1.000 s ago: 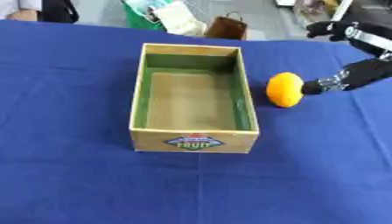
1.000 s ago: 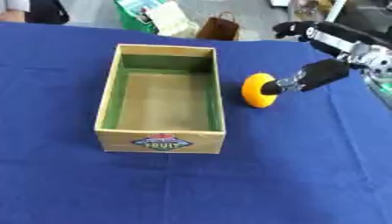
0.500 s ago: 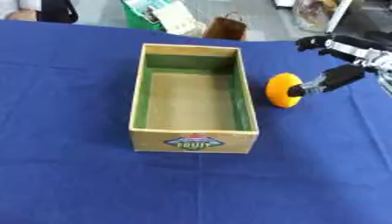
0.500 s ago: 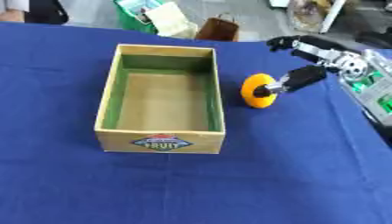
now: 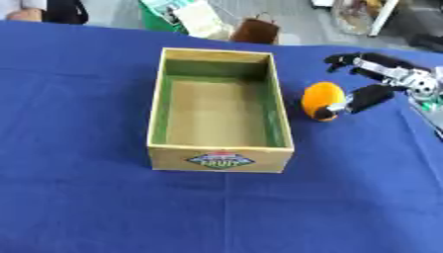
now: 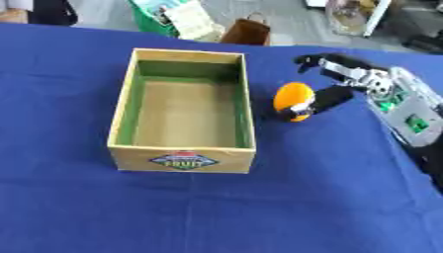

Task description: Pick up objects on the table and place them in the box.

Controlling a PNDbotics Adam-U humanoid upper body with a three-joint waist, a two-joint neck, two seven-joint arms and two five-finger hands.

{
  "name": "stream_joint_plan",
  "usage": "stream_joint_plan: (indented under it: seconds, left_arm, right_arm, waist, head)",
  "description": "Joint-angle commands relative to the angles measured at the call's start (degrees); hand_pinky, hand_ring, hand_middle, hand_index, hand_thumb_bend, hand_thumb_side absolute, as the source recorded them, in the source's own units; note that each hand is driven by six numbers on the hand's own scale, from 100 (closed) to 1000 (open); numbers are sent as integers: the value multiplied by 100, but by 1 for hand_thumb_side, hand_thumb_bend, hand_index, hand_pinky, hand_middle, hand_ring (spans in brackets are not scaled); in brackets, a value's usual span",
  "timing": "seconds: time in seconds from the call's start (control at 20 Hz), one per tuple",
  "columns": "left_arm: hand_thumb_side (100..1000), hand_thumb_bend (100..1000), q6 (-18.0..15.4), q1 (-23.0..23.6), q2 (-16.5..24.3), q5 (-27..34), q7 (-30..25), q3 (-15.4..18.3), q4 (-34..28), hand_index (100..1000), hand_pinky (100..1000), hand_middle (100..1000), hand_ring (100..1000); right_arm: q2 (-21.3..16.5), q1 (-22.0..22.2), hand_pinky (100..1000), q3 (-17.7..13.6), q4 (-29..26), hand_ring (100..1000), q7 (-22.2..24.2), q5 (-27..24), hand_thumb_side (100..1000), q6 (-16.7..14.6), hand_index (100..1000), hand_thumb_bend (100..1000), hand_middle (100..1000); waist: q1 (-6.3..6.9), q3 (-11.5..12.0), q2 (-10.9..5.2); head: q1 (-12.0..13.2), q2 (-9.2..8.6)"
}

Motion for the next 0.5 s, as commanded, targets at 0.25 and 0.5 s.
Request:
stream_joint_plan:
  seconds: [0.25, 0.5]
  left_arm:
    - [780, 100, -1, -30, 64, 3, -43, -14, -128, 559, 511, 460, 422]
    - [778, 100, 1, -33, 61, 12, -52, -20, -128, 559, 511, 460, 423]
  right_arm:
    - [-42, -142, 880, 94, 228, 1000, -235, 488, 527, -31, 922, 595, 747]
    - [8, -118, 881, 147, 330, 1000, -214, 366, 493, -26, 931, 459, 732]
  waist:
    - [7, 14, -98]
    - [4, 19, -92]
  head:
    - [-34, -35]
    - [3, -51]
